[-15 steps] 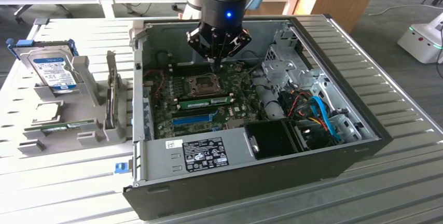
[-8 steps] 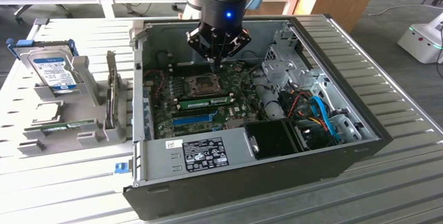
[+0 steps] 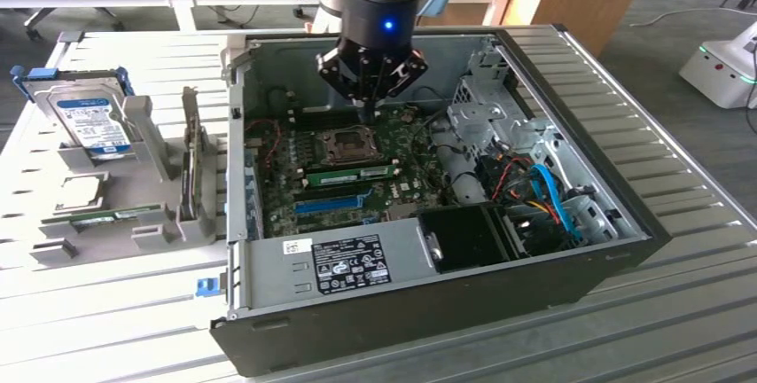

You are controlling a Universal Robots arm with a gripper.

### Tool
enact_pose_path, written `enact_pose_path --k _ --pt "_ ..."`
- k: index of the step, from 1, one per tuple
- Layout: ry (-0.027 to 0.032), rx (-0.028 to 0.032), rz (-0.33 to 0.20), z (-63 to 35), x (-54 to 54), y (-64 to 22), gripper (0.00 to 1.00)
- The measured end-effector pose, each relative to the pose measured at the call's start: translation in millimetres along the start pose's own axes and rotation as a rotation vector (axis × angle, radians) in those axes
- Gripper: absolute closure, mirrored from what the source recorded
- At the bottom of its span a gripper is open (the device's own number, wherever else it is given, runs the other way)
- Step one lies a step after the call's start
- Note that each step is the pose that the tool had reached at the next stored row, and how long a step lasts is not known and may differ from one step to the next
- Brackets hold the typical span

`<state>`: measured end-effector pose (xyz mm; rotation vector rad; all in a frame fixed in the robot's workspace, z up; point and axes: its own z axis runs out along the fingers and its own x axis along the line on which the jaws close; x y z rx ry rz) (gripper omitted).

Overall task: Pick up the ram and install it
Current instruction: 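Press down the ram until it locks into place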

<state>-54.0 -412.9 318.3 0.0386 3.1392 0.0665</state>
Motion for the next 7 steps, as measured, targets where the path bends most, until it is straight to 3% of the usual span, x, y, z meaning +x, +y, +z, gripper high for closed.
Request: enact_pose_path --k 7 --pt "0.0000 0.0000 0.000 0.0 1.1 0.0 0.89"
